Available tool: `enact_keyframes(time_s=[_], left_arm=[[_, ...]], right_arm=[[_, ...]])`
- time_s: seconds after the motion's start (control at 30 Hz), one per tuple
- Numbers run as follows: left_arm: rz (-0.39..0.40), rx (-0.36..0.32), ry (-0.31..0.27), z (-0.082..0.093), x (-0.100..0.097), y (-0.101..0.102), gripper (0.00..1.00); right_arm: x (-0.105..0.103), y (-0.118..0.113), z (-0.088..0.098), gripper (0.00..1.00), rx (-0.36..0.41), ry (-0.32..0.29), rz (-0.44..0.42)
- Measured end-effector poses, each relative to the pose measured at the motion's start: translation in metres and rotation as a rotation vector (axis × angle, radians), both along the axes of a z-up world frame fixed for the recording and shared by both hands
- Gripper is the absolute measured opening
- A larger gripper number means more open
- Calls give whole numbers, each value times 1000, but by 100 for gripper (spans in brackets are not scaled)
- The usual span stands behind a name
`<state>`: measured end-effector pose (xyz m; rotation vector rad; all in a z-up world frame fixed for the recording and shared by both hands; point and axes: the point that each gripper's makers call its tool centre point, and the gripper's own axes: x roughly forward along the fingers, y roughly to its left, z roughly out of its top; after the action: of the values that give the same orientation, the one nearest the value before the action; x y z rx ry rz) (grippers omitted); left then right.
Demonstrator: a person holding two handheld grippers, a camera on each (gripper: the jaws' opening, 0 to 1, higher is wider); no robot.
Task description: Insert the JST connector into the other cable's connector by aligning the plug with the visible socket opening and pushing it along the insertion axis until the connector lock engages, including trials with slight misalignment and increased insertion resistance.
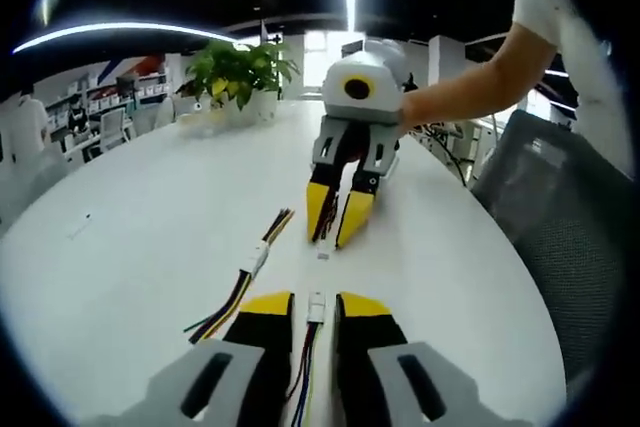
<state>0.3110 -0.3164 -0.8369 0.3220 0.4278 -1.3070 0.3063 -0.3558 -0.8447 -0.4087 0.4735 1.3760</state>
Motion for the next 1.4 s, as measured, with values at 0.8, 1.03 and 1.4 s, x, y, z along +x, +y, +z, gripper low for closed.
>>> enact_keyframes(time_s=[0.8,1.03,1.4], left_arm=[[-63,40,-61,3,-9,-9,0],[-68,35,-81,9,-7,-15,0],[-84,50,-91,7,-7,-20,0]], right_arm=[[1,5,14,3,7,17,-40],[-5,15,16,3,-20,-4,-38],[-4,16,8,3,-41,38,-54]])
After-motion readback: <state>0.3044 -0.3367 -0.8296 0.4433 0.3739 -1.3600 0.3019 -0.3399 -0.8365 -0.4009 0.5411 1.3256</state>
